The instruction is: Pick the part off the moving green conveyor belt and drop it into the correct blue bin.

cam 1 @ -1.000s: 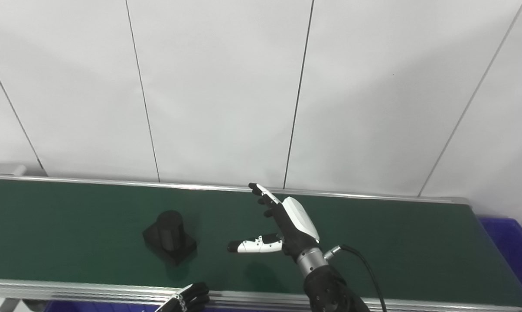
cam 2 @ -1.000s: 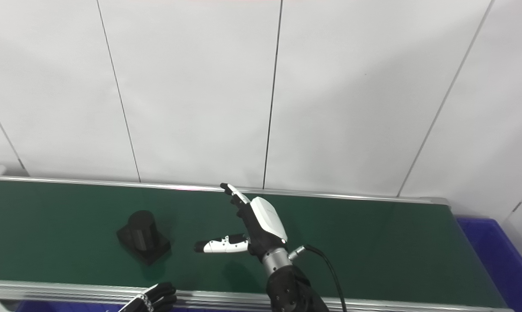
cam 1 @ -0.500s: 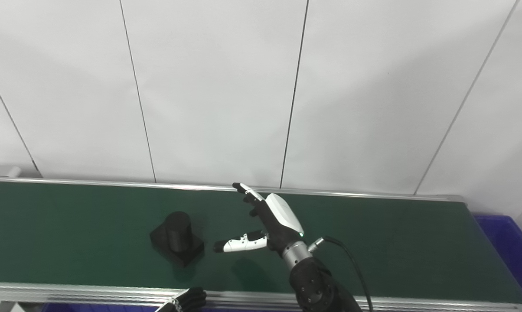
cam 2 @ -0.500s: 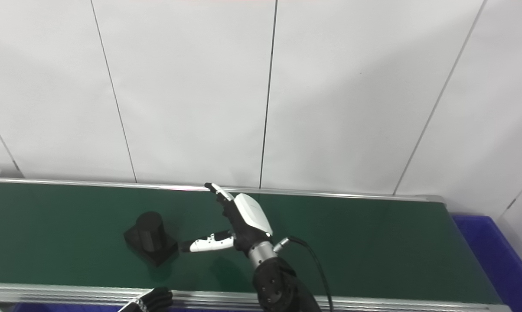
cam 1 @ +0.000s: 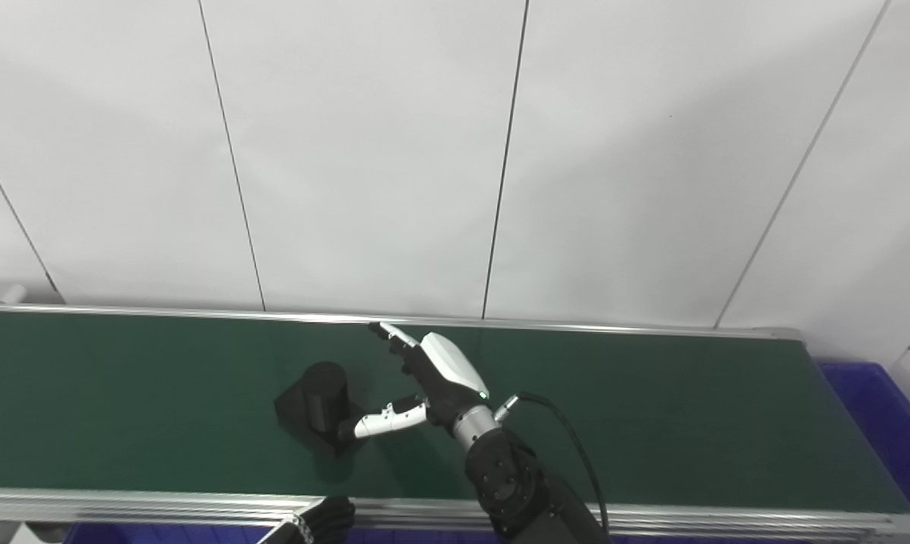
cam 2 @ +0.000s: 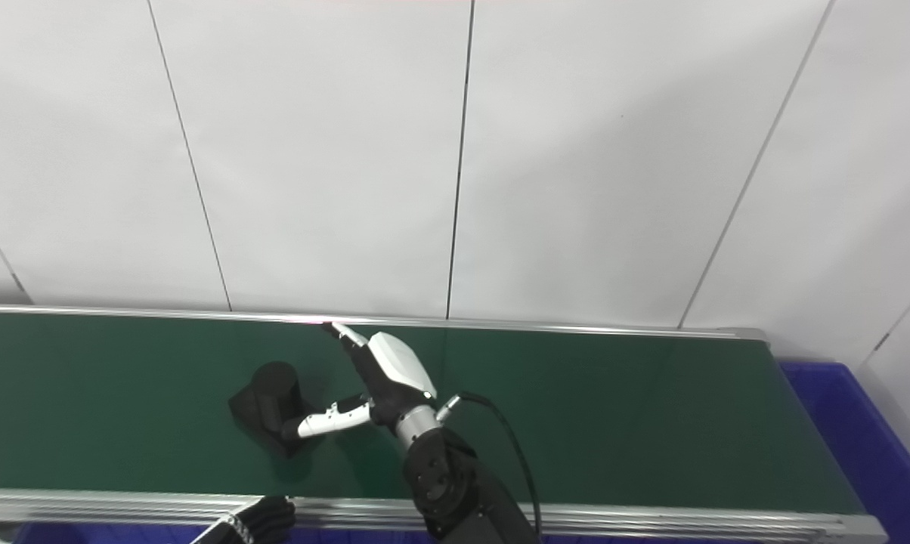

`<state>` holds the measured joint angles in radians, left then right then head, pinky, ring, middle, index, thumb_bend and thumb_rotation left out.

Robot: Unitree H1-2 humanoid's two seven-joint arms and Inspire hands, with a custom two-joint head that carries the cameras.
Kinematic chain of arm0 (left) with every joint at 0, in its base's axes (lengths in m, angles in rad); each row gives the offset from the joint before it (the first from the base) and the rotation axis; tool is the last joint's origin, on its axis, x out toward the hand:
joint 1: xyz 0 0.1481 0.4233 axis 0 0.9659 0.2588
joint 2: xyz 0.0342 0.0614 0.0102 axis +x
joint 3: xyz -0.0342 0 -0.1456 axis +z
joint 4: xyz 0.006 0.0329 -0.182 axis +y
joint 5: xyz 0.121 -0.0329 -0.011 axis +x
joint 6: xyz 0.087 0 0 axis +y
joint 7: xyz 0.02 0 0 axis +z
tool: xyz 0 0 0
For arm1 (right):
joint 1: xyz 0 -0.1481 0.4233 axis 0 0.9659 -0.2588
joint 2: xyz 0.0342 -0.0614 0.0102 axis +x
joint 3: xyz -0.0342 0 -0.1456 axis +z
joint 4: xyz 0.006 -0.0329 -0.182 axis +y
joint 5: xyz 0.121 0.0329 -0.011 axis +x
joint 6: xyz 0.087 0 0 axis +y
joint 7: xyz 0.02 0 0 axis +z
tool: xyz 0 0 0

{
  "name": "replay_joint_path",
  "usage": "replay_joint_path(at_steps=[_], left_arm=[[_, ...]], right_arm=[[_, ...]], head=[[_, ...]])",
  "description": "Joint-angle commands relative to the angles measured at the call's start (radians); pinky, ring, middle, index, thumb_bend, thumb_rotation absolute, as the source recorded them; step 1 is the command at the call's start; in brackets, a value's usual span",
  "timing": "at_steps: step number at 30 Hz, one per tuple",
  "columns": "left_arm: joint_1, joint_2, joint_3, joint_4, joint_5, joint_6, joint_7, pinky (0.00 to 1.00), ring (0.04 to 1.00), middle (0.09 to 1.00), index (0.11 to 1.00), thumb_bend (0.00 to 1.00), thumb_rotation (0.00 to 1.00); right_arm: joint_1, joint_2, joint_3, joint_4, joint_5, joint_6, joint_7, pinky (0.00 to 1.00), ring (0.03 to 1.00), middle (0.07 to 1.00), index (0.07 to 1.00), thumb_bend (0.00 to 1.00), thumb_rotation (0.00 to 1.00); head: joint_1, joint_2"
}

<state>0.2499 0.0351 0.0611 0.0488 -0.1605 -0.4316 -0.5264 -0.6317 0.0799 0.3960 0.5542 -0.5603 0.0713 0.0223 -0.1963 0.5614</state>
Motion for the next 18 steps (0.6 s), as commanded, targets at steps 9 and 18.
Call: replay_joint_path(at_steps=[9, 18], left_arm=[[0.021, -0.007, 0.000, -0.047, -0.019, -0.038, -0.013, 0.80, 0.802, 0.817, 0.821, 0.89, 0.12], [0.041, -0.011, -0.005, -0.064, -0.018, -0.038, -0.005, 0.79, 0.801, 0.804, 0.818, 0.90, 0.11]], right_arm=[[-0.092, 0.048, 0.010, 0.098, 0.011, -0.037, -0.028, 0.76, 0.884, 0.926, 0.934, 0.95, 0.38], [-0.137, 0.063, 0.026, 0.212, 0.020, -0.078, -0.057, 0.77, 0.889, 0.921, 0.930, 0.94, 0.38]], head=[[0.013, 0.003], [0.019, 0.008]])
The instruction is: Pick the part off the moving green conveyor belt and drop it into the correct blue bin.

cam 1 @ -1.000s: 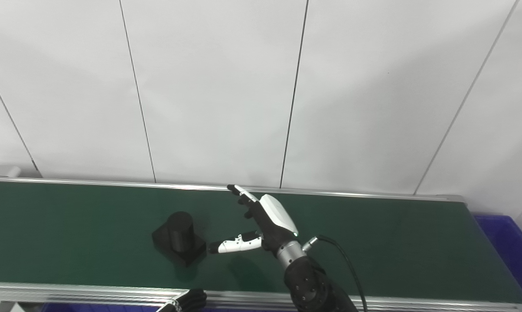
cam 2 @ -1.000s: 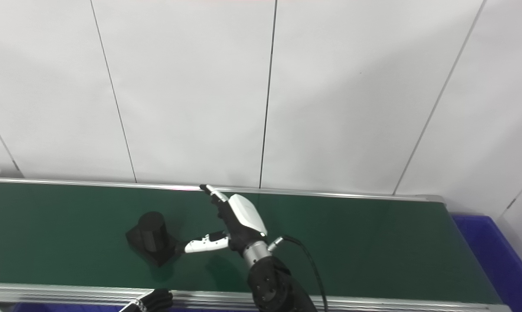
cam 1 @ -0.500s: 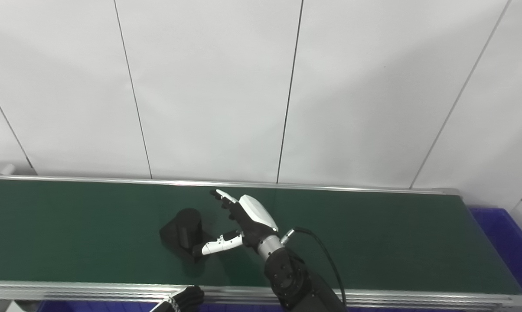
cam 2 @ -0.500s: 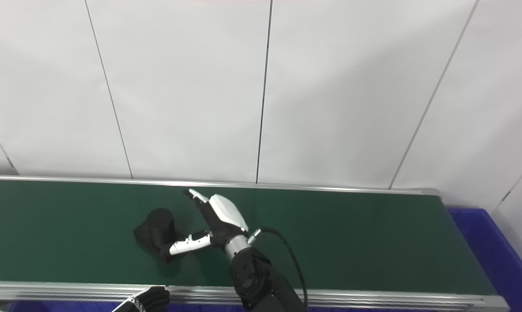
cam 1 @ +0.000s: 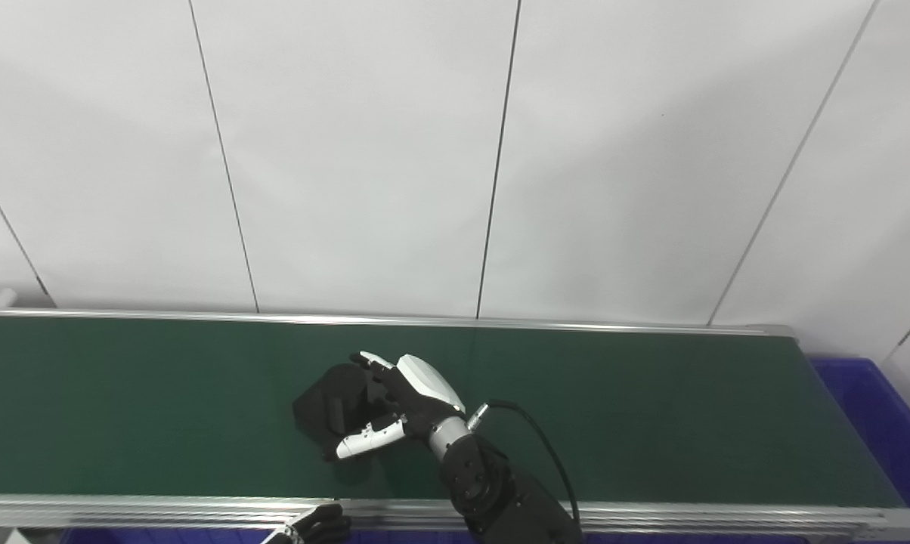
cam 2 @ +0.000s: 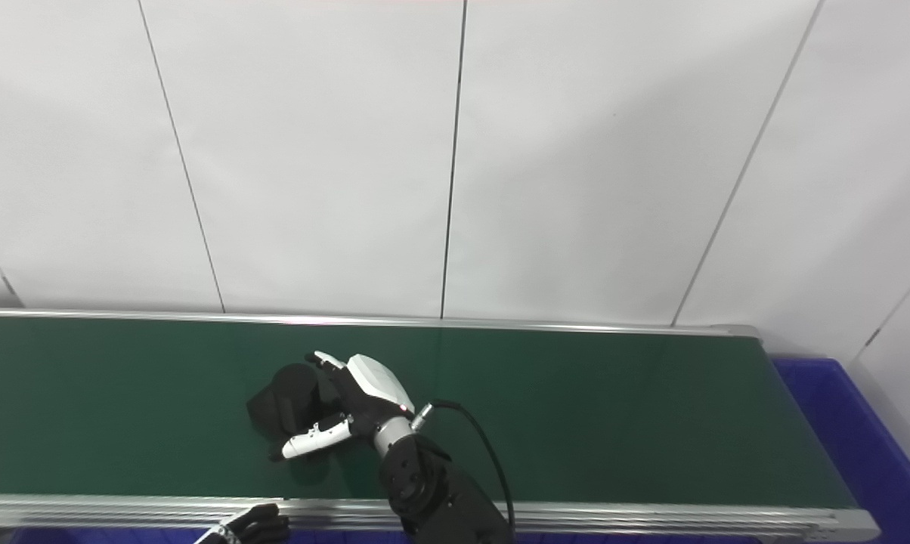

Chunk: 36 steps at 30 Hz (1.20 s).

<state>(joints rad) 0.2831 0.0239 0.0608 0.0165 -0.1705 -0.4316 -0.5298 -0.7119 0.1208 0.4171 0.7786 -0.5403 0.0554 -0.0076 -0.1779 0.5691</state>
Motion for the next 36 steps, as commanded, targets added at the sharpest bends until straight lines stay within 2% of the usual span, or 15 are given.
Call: replay_joint_path(at_steps=[1, 5, 8, 10, 11, 12, 13, 14, 15, 17, 28, 33, 36], left_arm=[[0.009, 0.000, -0.004, -0.033, -0.008, -0.038, -0.002, 0.80, 0.801, 0.803, 0.818, 0.91, 0.12], [0.014, -0.003, -0.003, -0.036, -0.009, -0.038, -0.004, 0.79, 0.794, 0.800, 0.814, 0.91, 0.12], [0.019, -0.004, -0.002, -0.043, -0.005, -0.038, -0.001, 0.78, 0.787, 0.798, 0.810, 0.91, 0.11], [0.023, -0.003, -0.001, -0.046, -0.003, -0.038, -0.001, 0.79, 0.790, 0.804, 0.816, 0.91, 0.14], [0.024, -0.002, 0.000, -0.046, -0.007, -0.038, -0.004, 0.79, 0.791, 0.804, 0.817, 0.91, 0.14], [0.024, 0.000, -0.001, -0.044, -0.015, -0.038, -0.010, 0.79, 0.794, 0.807, 0.820, 0.90, 0.14], [0.024, 0.001, -0.001, -0.043, -0.021, -0.038, -0.013, 0.80, 0.797, 0.809, 0.822, 0.90, 0.13], [0.025, 0.000, 0.000, -0.044, -0.017, -0.038, -0.011, 0.81, 0.799, 0.811, 0.823, 0.90, 0.13], [0.025, -0.001, 0.001, -0.045, -0.012, -0.038, -0.008, 0.79, 0.793, 0.808, 0.823, 0.90, 0.14], [0.026, -0.002, 0.002, -0.045, -0.005, -0.038, -0.002, 0.79, 0.793, 0.806, 0.823, 0.90, 0.15], [0.018, 0.001, -0.002, -0.040, -0.009, -0.038, 0.001, 0.79, 0.794, 0.803, 0.824, 0.90, 0.15], [0.013, 0.001, -0.004, -0.037, -0.013, -0.038, -0.001, 0.79, 0.795, 0.805, 0.820, 0.90, 0.13], [0.010, 0.003, -0.003, -0.035, -0.012, -0.038, 0.001, 0.80, 0.798, 0.807, 0.821, 0.90, 0.13]], right_arm=[[-0.063, 0.024, 0.007, 0.001, 0.001, -0.068, -0.032, 0.76, 0.881, 0.916, 0.928, 0.94, 0.38], [-0.084, 0.035, 0.014, 0.059, 0.004, -0.092, -0.061, 0.74, 0.855, 0.893, 0.918, 0.92, 0.35], [-0.093, 0.046, 0.008, 0.101, 0.009, -0.119, -0.103, 0.70, 0.811, 0.854, 0.889, 0.87, 0.26], [-0.095, 0.051, 0.002, 0.121, 0.014, -0.138, -0.131, 0.62, 0.715, 0.788, 0.834, 0.79, 0.14], [-0.096, 0.054, -0.001, 0.134, 0.016, -0.155, -0.154, 0.62, 0.707, 0.783, 0.830, 0.78, 0.13], [-0.096, 0.056, 0.000, 0.146, 0.012, -0.171, -0.184, 0.58, 0.645, 0.739, 0.796, 0.75, 0.05], [-0.096, 0.058, 0.001, 0.157, 0.008, -0.184, -0.207, 0.55, 0.599, 0.695, 0.747, 0.69, 0.03], [-0.095, 0.060, 0.002, 0.168, 0.003, -0.198, -0.236, 0.53, 0.570, 0.668, 0.716, 0.66, 0.01], [-0.094, 0.061, 0.003, 0.176, 0.001, -0.206, -0.254, 0.47, 0.521, 0.548, 0.598, 0.58, 0.00], [-0.093, 0.064, 0.003, 0.193, -0.003, -0.221, -0.294, 0.42, 0.482, 0.481, 0.532, 0.53, 0.00], [-0.066, 0.062, -0.010, 0.187, 0.007, -0.247, -0.399, 0.42, 0.486, 0.474, 0.508, 0.52, 0.00], [-0.040, 0.053, -0.021, 0.145, 0.011, -0.262, -0.429, 0.36, 0.453, 0.457, 0.521, 0.52, 0.00], [-0.003, 0.039, -0.030, 0.073, 0.012, -0.260, -0.435, 0.35, 0.443, 0.455, 0.521, 0.52, 0.00]], head=[[0.001, 0.003], [-0.001, 0.004], [0.000, 0.007], [0.000, 0.008], [-0.001, 0.009], [-0.003, 0.010], [-0.003, 0.010], [-0.003, 0.011], [-0.003, 0.011], [-0.002, 0.011], [-0.003, 0.006], [-0.004, 0.005], [-0.004, 0.004]])
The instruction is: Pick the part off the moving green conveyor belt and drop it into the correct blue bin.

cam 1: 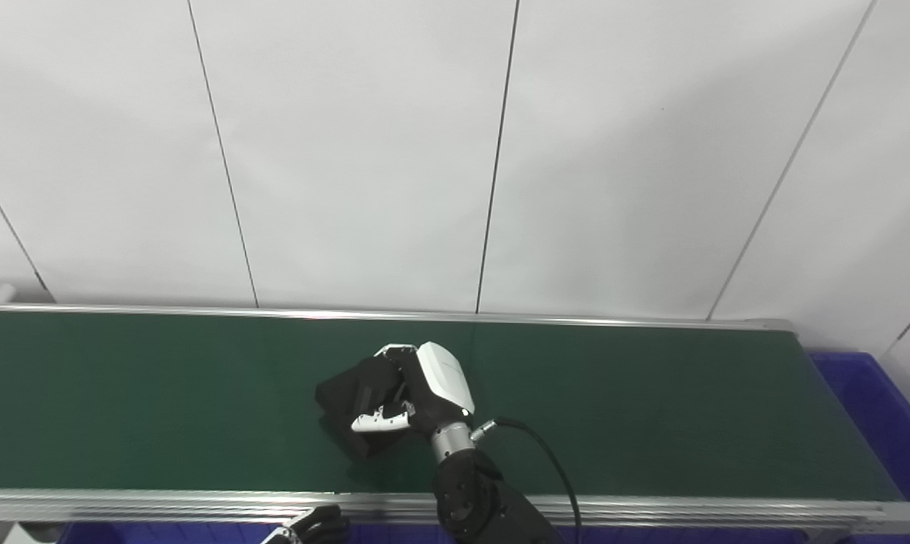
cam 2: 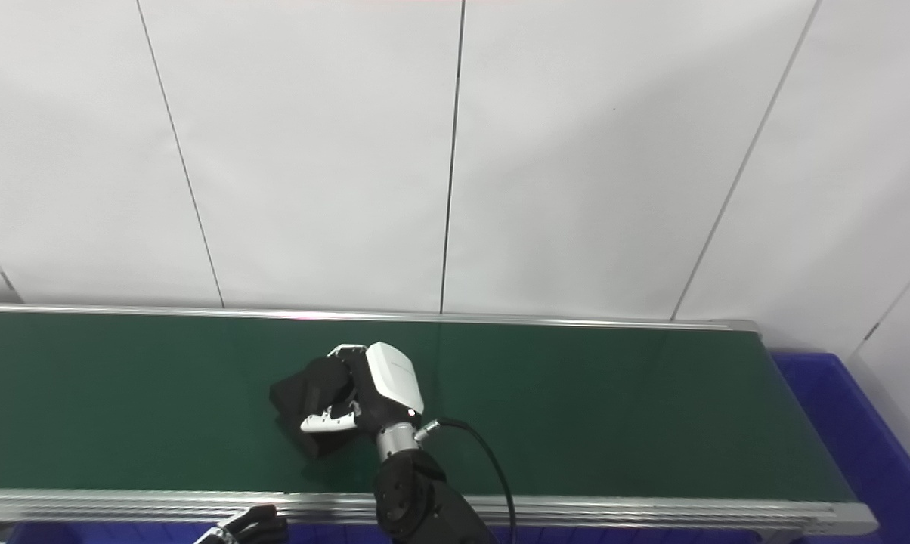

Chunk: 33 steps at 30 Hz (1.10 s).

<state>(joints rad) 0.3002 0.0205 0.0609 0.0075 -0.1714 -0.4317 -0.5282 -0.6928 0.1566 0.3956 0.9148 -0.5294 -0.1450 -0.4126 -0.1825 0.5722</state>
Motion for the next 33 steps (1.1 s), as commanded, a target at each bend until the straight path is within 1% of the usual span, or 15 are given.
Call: replay_joint_path(at_steps=[1, 4, 9, 11, 12, 15, 17, 18, 21, 22, 25, 26, 27, 28, 33], left_arm=[[-0.008, 0.007, -0.003, -0.026, -0.012, -0.038, -0.002, 0.79, 0.798, 0.807, 0.821, 0.90, 0.13], [-0.013, 0.009, -0.004, -0.025, -0.015, -0.038, -0.007, 0.80, 0.801, 0.809, 0.824, 0.89, 0.12], [-0.027, 0.010, -0.005, -0.014, -0.023, -0.038, -0.012, 0.80, 0.803, 0.807, 0.818, 0.89, 0.11], [-0.033, 0.012, -0.007, -0.011, -0.027, -0.037, -0.014, 0.80, 0.801, 0.806, 0.815, 0.89, 0.11], [-0.036, 0.013, -0.010, -0.013, -0.027, -0.038, -0.012, 0.80, 0.801, 0.805, 0.814, 0.89, 0.11], [-0.039, 0.018, -0.019, -0.017, -0.031, -0.038, -0.008, 0.81, 0.810, 0.813, 0.815, 0.89, 0.10], [-0.038, 0.023, -0.026, -0.024, -0.032, -0.038, -0.001, 0.82, 0.813, 0.817, 0.816, 0.88, 0.10], [-0.036, 0.026, -0.031, -0.029, -0.033, -0.038, 0.002, 0.82, 0.815, 0.820, 0.818, 0.88, 0.09], [-0.033, 0.038, -0.044, -0.042, -0.030, -0.037, 0.015, 0.83, 0.815, 0.822, 0.823, 0.87, 0.09], [-0.032, 0.042, -0.049, -0.048, -0.031, -0.036, 0.020, 0.83, 0.815, 0.823, 0.825, 0.87, 0.09], [-0.030, 0.055, -0.061, -0.063, -0.041, -0.033, 0.031, 0.83, 0.814, 0.823, 0.826, 0.87, 0.08], [-0.031, 0.062, -0.064, -0.068, -0.045, -0.033, 0.035, 0.83, 0.815, 0.823, 0.827, 0.87, 0.07], [-0.033, 0.067, -0.066, -0.071, -0.048, -0.032, 0.039, 0.83, 0.814, 0.823, 0.826, 0.87, 0.07], [-0.034, 0.073, -0.069, -0.077, -0.051, -0.030, 0.044, 0.82, 0.812, 0.823, 0.826, 0.87, 0.07], [-0.043, 0.095, -0.074, -0.086, -0.055, -0.030, 0.065, 0.82, 0.805, 0.817, 0.821, 0.87, 0.07]], right_arm=[[-0.009, -0.001, -0.012, -0.092, 0.000, -0.053, -0.029, 0.35, 0.442, 0.455, 0.521, 0.52, 0.00], [0.041, -0.017, -0.022, -0.190, -0.004, -0.038, -0.025, 0.32, 0.414, 0.450, 0.525, 0.52, 0.00], [0.170, -0.058, -0.048, -0.438, -0.017, 0.005, 0.002, 0.34, 0.415, 0.445, 0.528, 0.52, 0.00], [0.209, -0.066, -0.058, -0.515, -0.024, 0.025, 0.016, 0.34, 0.382, 0.477, 0.551, 0.51, 0.00], [0.242, -0.073, -0.067, -0.574, -0.020, 0.039, 0.032, 0.34, 0.376, 0.482, 0.555, 0.51, 0.00], [0.322, -0.084, -0.091, -0.704, -0.001, 0.059, 0.064, 0.35, 0.380, 0.497, 0.560, 0.51, 0.00], [0.366, -0.086, -0.106, -0.773, 0.012, 0.069, 0.082, 0.35, 0.382, 0.500, 0.563, 0.50, 0.00], [0.386, -0.087, -0.113, -0.807, 0.016, 0.079, 0.093, 0.35, 0.382, 0.500, 0.563, 0.50, 0.00], [0.453, -0.098, -0.132, -0.905, 0.020, 0.102, 0.122, 0.35, 0.384, 0.499, 0.564, 0.50, 0.00], [0.488, -0.110, -0.139, -0.950, 0.021, 0.108, 0.137, 0.36, 0.384, 0.499, 0.565, 0.50, 0.00], [0.570, -0.133, -0.158, -1.049, 0.022, 0.122, 0.174, 0.35, 0.380, 0.496, 0.568, 0.50, 0.00], [0.606, -0.143, -0.164, -1.092, 0.011, 0.139, 0.190, 0.35, 0.381, 0.497, 0.568, 0.50, 0.00], [0.643, -0.155, -0.171, -1.129, 0.009, 0.143, 0.201, 0.34, 0.377, 0.496, 0.568, 0.50, 0.00], [0.673, -0.165, -0.178, -1.159, 0.007, 0.142, 0.209, 0.34, 0.375, 0.494, 0.569, 0.50, 0.00], [0.779, -0.191, -0.195, -1.249, -0.019, 0.147, 0.234, 0.34, 0.377, 0.490, 0.566, 0.50, 0.00]], head=[[0.000, 0.000], [-0.002, 0.003], [-0.011, 0.009], [-0.008, 0.017], [-0.011, 0.020], [-0.011, 0.032], [-0.012, 0.045], [-0.013, 0.058], [-0.011, 0.069], [-0.010, 0.082], [-0.008, 0.095], [-0.002, 0.111], [-0.001, 0.113], [0.001, 0.125], [-0.005, 0.142]])
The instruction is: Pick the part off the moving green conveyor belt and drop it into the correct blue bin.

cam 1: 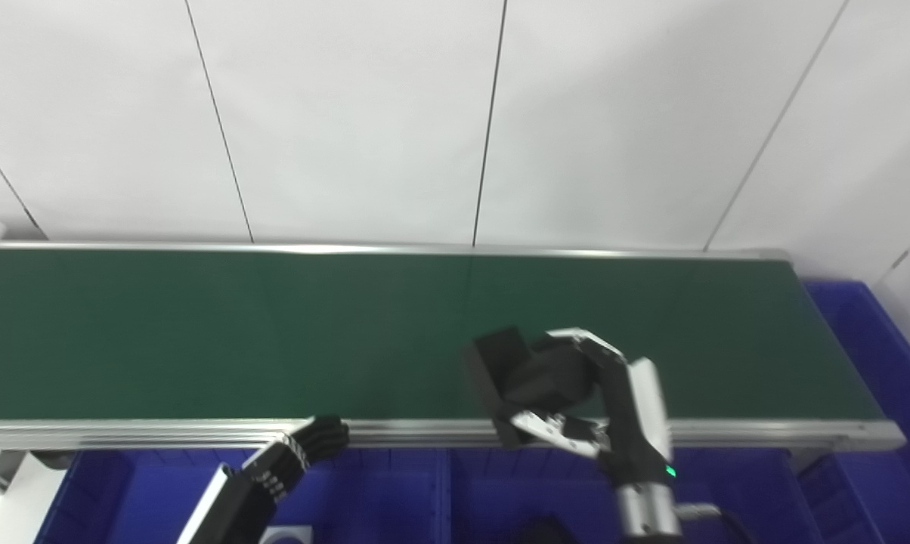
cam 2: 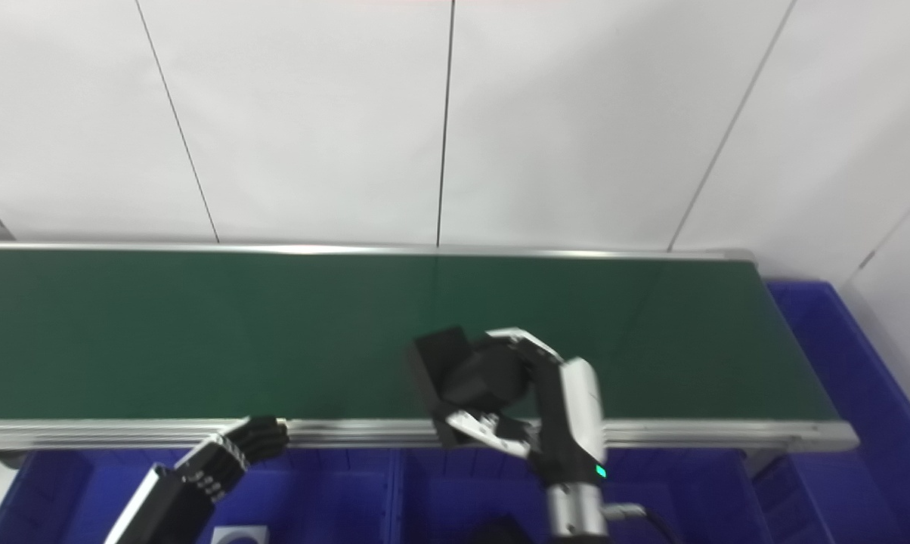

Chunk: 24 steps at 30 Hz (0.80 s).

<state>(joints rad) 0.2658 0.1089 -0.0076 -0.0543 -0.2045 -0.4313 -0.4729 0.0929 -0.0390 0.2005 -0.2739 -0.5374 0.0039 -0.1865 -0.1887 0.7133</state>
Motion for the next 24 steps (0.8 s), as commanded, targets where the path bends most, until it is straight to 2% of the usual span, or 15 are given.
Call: replay_joint_path(at_steps=[1, 4, 8, 12, 16, 23, 24], left_arm=[[-0.012, 0.010, -0.005, -0.022, -0.024, -0.031, 0.012, 0.81, 0.803, 0.816, 0.819, 0.87, 0.07], [-0.018, 0.017, -0.006, -0.020, -0.030, -0.034, 0.017, 0.81, 0.801, 0.813, 0.816, 0.87, 0.07], [-0.020, 0.024, -0.006, -0.022, -0.032, -0.036, 0.020, 0.80, 0.797, 0.810, 0.818, 0.87, 0.09], [-0.022, 0.030, -0.007, -0.021, -0.042, -0.036, 0.018, 0.80, 0.800, 0.812, 0.819, 0.87, 0.08], [-0.021, 0.037, -0.008, -0.027, -0.037, -0.033, 0.026, 0.80, 0.798, 0.809, 0.820, 0.87, 0.09], [-0.023, 0.047, -0.012, -0.030, -0.051, -0.034, 0.027, 0.80, 0.799, 0.810, 0.825, 0.86, 0.08], [-0.023, 0.048, -0.013, -0.031, -0.050, -0.033, 0.028, 0.80, 0.799, 0.810, 0.825, 0.86, 0.08]], right_arm=[[0.017, 0.000, -0.002, -0.071, -0.010, -0.010, 0.011, 0.34, 0.377, 0.489, 0.567, 0.50, 0.00], [0.067, -0.009, -0.009, -0.076, -0.010, -0.035, 0.010, 0.34, 0.373, 0.488, 0.568, 0.50, 0.00], [0.121, -0.019, -0.023, -0.068, 0.008, -0.036, 0.012, 0.34, 0.372, 0.494, 0.566, 0.50, 0.00], [0.162, -0.030, -0.044, -0.010, 0.008, -0.059, -0.013, 0.35, 0.376, 0.498, 0.566, 0.50, 0.00], [0.171, -0.016, -0.073, 0.044, 0.030, -0.036, -0.018, 0.36, 0.383, 0.501, 0.561, 0.50, 0.00], [0.150, -0.010, -0.108, 0.167, 0.039, -0.041, -0.051, 0.35, 0.379, 0.502, 0.572, 0.50, 0.00], [0.144, -0.011, -0.111, 0.175, 0.035, -0.018, -0.045, 0.36, 0.379, 0.500, 0.572, 0.50, 0.00]], head=[[0.000, 0.007], [0.003, 0.012], [0.001, 0.024], [0.001, 0.038], [-0.008, 0.043], [-0.020, 0.055], [-0.023, 0.054]])
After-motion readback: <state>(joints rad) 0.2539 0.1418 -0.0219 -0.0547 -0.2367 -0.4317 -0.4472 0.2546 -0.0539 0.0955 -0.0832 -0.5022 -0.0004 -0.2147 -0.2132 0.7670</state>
